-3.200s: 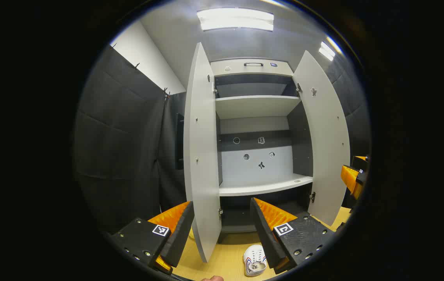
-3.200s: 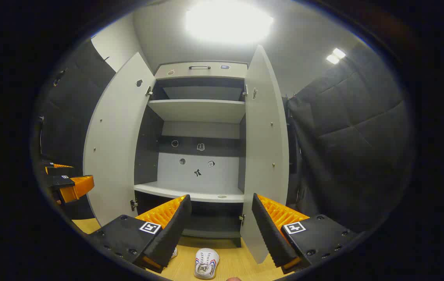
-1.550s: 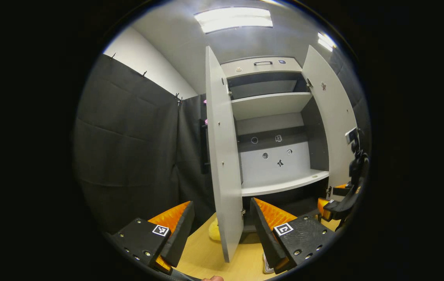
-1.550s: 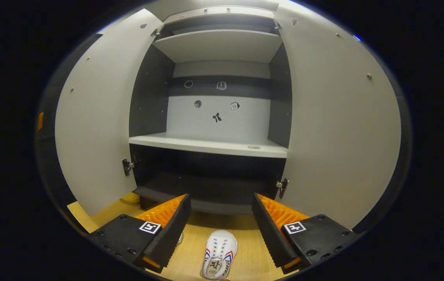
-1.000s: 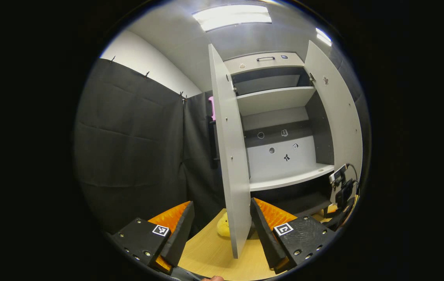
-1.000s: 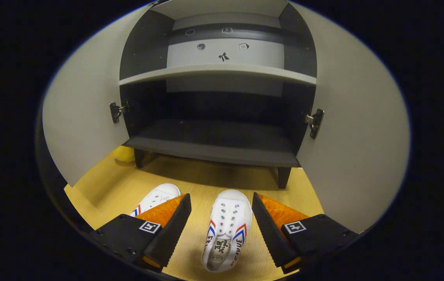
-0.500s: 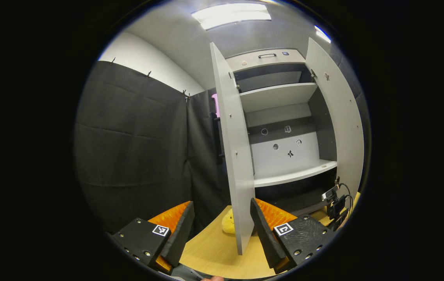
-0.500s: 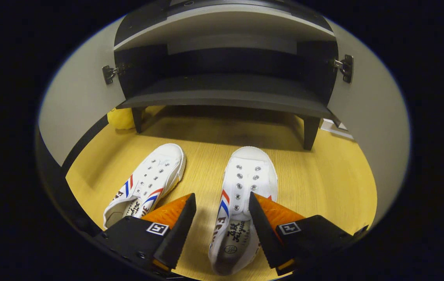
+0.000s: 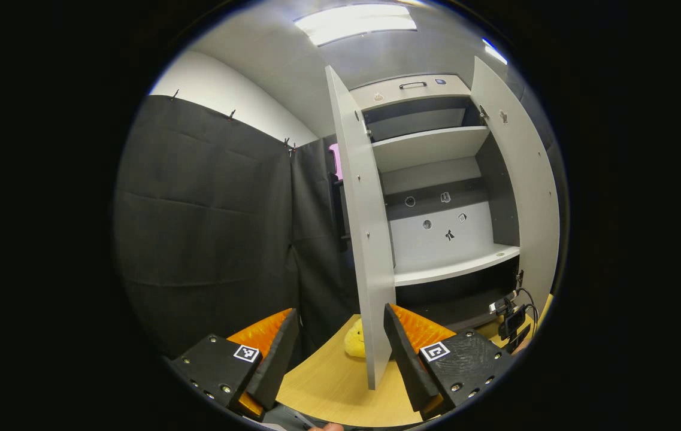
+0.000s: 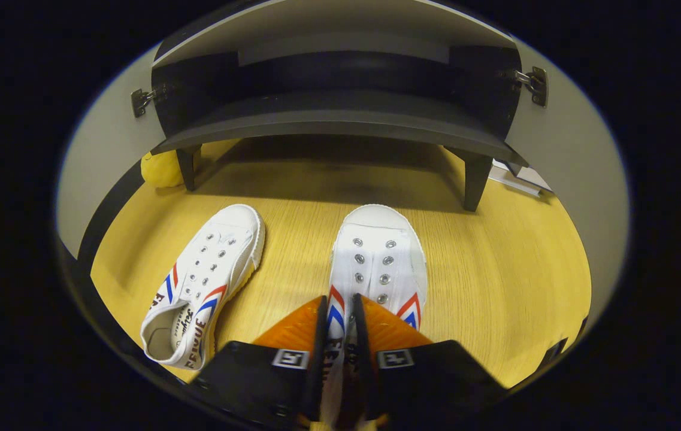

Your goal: Grab one shoe with the right hand and put it into the shoe cabinet, grab the other shoe with the left hand and put it into the shoe cabinet; then close the right door with the right hand and the left door with the left hand.

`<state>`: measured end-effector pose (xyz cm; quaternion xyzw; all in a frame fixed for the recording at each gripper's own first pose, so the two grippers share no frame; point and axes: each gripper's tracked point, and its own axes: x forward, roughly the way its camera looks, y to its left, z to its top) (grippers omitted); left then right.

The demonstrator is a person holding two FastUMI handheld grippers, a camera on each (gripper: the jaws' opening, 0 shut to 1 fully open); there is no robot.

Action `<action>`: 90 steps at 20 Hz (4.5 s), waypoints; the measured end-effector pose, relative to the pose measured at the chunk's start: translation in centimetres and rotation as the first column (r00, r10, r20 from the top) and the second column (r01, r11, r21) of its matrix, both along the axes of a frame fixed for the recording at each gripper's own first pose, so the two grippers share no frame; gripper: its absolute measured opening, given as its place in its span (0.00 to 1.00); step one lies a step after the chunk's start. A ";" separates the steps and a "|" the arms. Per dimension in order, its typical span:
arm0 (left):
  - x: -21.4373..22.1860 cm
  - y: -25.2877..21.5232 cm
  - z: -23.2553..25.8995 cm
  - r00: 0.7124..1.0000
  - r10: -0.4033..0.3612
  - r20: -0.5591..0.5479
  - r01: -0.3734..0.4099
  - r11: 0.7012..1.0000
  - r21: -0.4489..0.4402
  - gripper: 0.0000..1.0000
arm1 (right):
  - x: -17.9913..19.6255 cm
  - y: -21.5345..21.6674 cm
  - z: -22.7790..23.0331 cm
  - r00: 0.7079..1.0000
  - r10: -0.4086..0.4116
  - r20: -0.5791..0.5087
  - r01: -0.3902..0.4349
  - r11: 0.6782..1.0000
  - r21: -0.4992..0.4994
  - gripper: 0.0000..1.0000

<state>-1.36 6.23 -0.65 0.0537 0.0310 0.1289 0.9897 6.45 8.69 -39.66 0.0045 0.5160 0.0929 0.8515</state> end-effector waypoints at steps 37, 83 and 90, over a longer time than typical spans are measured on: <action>-0.4 -2.3 1.1 0.987 -0.159 0.006 0.159 0.986 -0.048 0.78 | 14.1 -0.8 33.6 0.825 -0.185 0.534 -0.058 0.912 0.406 0.01; 10.3 -10.8 -12.7 0.816 -0.528 -0.234 0.465 0.841 -0.278 0.79 | 6.7 -8.6 38.6 0.555 -0.087 0.827 0.076 0.996 0.054 0.99; 10.6 -12.1 -21.9 0.720 -0.569 -0.397 0.466 0.820 -0.331 0.79 | 2.0 -9.9 37.0 0.552 -0.083 0.830 0.101 0.994 0.032 0.99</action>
